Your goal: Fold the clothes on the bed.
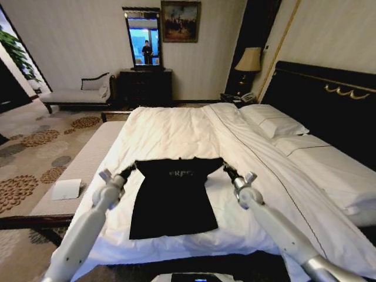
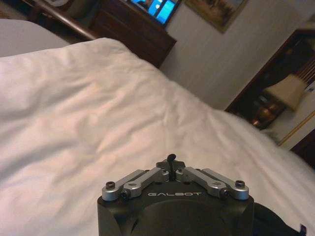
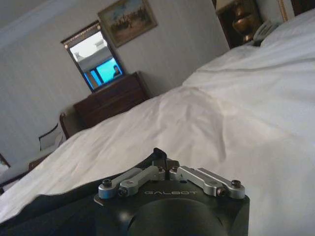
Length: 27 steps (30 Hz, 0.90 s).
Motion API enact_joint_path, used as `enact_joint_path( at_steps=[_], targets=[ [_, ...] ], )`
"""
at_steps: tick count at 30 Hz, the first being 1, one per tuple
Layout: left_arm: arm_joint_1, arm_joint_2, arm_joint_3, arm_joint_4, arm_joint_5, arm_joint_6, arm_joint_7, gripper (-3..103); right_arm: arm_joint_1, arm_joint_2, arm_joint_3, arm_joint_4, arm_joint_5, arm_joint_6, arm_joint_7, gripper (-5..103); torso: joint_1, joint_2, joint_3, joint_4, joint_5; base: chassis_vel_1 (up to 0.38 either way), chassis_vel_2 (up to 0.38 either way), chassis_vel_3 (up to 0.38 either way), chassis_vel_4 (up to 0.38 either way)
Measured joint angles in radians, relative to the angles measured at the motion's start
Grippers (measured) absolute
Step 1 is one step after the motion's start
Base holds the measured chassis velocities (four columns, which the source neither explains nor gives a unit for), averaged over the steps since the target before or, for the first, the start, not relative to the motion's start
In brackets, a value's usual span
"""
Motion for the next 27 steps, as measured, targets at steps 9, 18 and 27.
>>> enact_joint_path(
  at_steps=[9,18,27],
  targets=[
    [0.288,-0.007,-0.072,-0.171,0.119,0.016,-0.019,1,-0.270,-0.016,0.075,0.240,-0.081,0.007,0.049,0,0.000,0.000,0.000,-0.0002,-0.0005,0.000,0.000,0.000,0.000],
    [0.480,-0.054,-0.113,-0.248,0.226,0.005,0.029,1,-0.472,0.017,0.136,0.325,-0.141,0.024,0.068,0,0.000,0.000,0.000,-0.0002,-0.0004,0.000,0.000,0.000,0.000],
    [0.551,-0.066,-0.160,-0.288,0.248,0.017,0.037,1,-0.568,0.048,0.136,0.372,-0.184,0.029,0.102,0,0.000,0.000,0.000,-0.0002,-0.0005,0.000,0.000,0.000,0.000]
  ],
)
